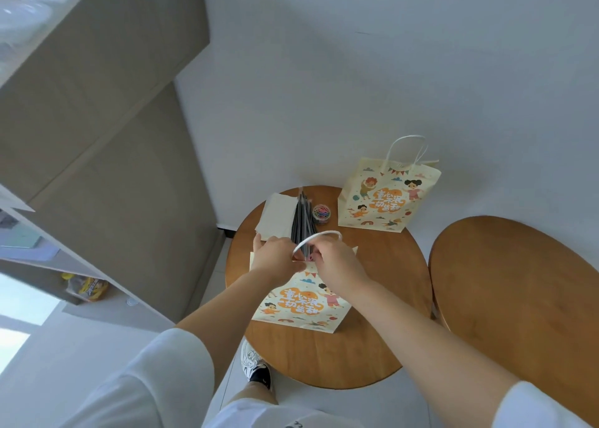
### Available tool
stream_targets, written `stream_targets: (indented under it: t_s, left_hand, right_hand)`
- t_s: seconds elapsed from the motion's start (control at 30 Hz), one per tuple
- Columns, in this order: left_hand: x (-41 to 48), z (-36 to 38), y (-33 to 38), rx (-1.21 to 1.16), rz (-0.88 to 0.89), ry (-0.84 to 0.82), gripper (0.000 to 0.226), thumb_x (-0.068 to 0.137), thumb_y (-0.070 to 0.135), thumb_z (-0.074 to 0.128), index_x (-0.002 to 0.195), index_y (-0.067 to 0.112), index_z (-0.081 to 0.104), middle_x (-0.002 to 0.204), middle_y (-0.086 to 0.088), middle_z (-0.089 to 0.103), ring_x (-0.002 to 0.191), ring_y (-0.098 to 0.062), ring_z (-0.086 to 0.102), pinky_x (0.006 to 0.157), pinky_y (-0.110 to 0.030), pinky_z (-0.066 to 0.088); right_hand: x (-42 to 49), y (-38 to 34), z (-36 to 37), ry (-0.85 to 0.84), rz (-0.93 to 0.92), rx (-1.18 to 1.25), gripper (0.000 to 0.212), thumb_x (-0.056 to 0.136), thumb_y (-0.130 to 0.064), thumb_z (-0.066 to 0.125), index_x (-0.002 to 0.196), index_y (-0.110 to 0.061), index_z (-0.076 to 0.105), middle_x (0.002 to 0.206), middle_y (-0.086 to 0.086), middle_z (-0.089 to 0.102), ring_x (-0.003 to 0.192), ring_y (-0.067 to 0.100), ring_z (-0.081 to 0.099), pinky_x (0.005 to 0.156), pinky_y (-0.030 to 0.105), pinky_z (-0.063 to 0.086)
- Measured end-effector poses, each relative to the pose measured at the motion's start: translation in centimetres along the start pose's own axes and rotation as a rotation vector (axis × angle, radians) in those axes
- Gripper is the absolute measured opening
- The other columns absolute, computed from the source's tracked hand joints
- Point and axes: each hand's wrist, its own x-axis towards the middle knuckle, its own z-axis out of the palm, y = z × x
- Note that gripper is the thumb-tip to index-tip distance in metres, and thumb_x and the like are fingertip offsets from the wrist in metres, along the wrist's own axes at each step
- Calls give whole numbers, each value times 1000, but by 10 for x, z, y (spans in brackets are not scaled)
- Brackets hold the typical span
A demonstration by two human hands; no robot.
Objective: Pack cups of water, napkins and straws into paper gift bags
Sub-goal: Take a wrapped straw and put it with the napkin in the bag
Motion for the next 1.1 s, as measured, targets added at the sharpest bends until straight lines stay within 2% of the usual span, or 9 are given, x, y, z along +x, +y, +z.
stream_targets:
  t_s: [0.13, 0.33, 0.5, 0.7, 0.8, 0.9, 1.0, 1.07, 1.1]
  left_hand:
    - [3, -1, -2, -6, -26, -21, 19, 91, 35, 57, 93, 23, 72, 99, 4, 64, 106, -17, 51, 115, -47, 4]
    - [8, -1, -2, 1, -16, -23, 21, 91, 38, 56, 91, 24, 71, 100, 4, 64, 107, -17, 51, 115, -46, 6]
    - [11, -3, -4, -27, -29, -31, 23, 92, 38, 56, 93, 22, 72, 94, 2, 67, 102, -16, 56, 115, -45, 6]
    - [14, -4, -6, -51, -8, -54, 20, 92, 36, 56, 91, 23, 71, 97, 3, 68, 103, -16, 56, 115, -44, 5]
    - [15, -6, -7, -21, 10, -73, 21, 93, 33, 55, 94, 20, 70, 98, 1, 68, 104, -17, 56, 116, -44, 6]
    - [17, -11, -8, 34, 55, -85, 22, 94, 31, 53, 93, 17, 69, 95, 0, 66, 99, -18, 57, 117, -43, 9]
    - [17, -13, -7, 82, 114, -111, 24, 96, 31, 51, 95, 20, 72, 93, 2, 62, 99, -17, 57, 116, -39, 4]
    - [17, -12, -6, 105, 144, -131, 26, 96, 31, 49, 98, 21, 73, 92, 3, 61, 98, -17, 57, 116, -37, 5]
    - [17, -12, -6, 110, 149, -132, 27, 97, 31, 49, 97, 20, 73, 91, 2, 61, 96, -17, 57, 116, -36, 7]
  right_hand:
    - [4, -1, 1, -60, -59, -67, 29, 95, -6, 47, 123, -13, 55, 115, 8, 64, 100, 25, 62, 75, 25, 46]
    - [13, 2, -2, -134, -72, -74, 37, 94, -3, 48, 127, -18, 54, 120, 5, 63, 105, 22, 61, 87, 28, 50]
    - [16, -1, -5, -129, -129, -91, 37, 94, -3, 49, 127, -19, 54, 122, 2, 62, 106, 19, 61, 84, 20, 47]
    - [22, 2, 0, -150, -146, -175, 38, 95, -6, 49, 130, -20, 49, 118, 2, 63, 99, 20, 63, 79, 22, 49]
    - [22, 3, 3, -112, -204, -276, 34, 97, -10, 44, 129, -19, 47, 107, 4, 66, 89, 21, 64, 72, 28, 51]
    - [17, 5, 13, 46, -227, -235, 25, 97, -11, 46, 118, -15, 59, 93, 6, 69, 79, 25, 66, 66, 32, 51]
    - [10, 11, 27, 101, -94, -130, 16, 93, -12, 54, 98, -8, 69, 86, 10, 69, 75, 28, 65, 64, 35, 51]
    - [7, 17, 35, 114, -97, -151, 8, 81, -6, 68, 88, -7, 72, 82, 8, 69, 63, 27, 65, 54, 34, 54]
    - [7, 19, 38, 90, -146, -202, 15, 71, -3, 76, 84, -9, 73, 78, 6, 69, 52, 23, 63, 45, 30, 53]
